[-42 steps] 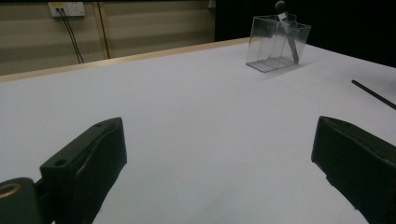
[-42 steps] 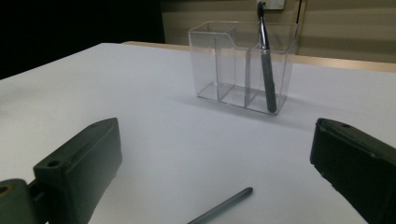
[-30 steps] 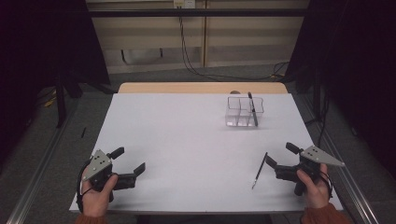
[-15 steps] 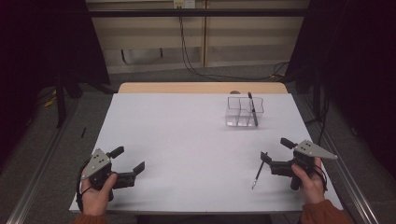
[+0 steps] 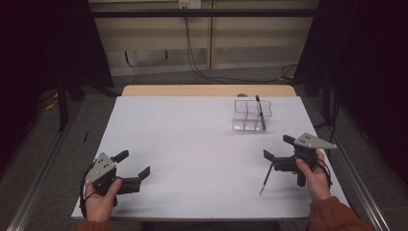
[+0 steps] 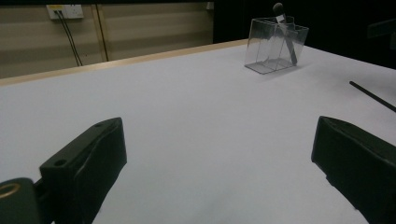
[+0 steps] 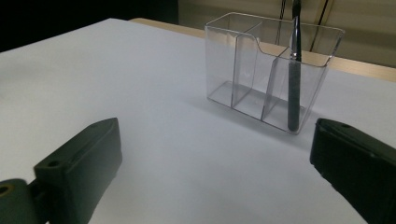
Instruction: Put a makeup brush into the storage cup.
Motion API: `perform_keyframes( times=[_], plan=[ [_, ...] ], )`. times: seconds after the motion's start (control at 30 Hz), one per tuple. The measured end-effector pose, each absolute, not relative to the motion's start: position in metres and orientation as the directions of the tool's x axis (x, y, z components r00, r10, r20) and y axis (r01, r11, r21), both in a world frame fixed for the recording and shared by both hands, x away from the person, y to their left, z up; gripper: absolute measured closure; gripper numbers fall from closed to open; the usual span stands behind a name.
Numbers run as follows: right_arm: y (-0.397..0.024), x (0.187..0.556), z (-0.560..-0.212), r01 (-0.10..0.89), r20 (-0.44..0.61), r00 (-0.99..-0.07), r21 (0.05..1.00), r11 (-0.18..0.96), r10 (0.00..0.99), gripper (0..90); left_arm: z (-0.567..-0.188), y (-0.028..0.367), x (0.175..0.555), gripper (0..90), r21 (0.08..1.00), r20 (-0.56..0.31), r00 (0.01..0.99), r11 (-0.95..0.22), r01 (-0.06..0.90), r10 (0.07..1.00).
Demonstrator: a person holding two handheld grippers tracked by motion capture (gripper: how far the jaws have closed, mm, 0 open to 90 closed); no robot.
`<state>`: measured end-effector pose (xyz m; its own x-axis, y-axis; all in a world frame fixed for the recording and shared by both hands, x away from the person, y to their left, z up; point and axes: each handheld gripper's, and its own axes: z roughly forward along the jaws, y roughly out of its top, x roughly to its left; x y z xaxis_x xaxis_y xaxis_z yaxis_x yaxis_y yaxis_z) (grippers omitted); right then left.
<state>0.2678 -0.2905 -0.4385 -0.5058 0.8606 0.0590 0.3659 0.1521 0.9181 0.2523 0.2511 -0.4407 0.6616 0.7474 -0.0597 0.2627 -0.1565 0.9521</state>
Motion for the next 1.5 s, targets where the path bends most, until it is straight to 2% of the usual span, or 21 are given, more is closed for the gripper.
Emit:
perform_keyframes(
  times=[0.63,0.8,1.2,1.5],
  plan=[
    [-0.286,0.29,-0.428,0.486,0.101,-0.659,0.813,0.32,0.745,3.6,-0.441,0.252,0.253,3.3,0.951,-0.054,0.659,-0.163,0.262,0.75],
    [-0.285,0.294,-0.425,0.54,0.124,-0.7,0.737,0.408,0.703,1.7,-0.441,0.252,0.252,3.3,0.951,-0.054,0.659,-0.162,0.263,0.75],
    [-0.287,0.3,-0.42,0.512,0.103,-0.786,0.661,0.548,0.609,2.0,-0.441,0.252,0.252,3.2,0.952,-0.055,0.66,-0.16,0.261,0.749],
    [-0.291,0.303,-0.414,0.505,0.077,-0.817,0.575,0.644,0.572,3.0,-0.441,0.252,0.252,3.2,0.951,-0.053,0.66,-0.164,0.262,0.749]
  ],
)
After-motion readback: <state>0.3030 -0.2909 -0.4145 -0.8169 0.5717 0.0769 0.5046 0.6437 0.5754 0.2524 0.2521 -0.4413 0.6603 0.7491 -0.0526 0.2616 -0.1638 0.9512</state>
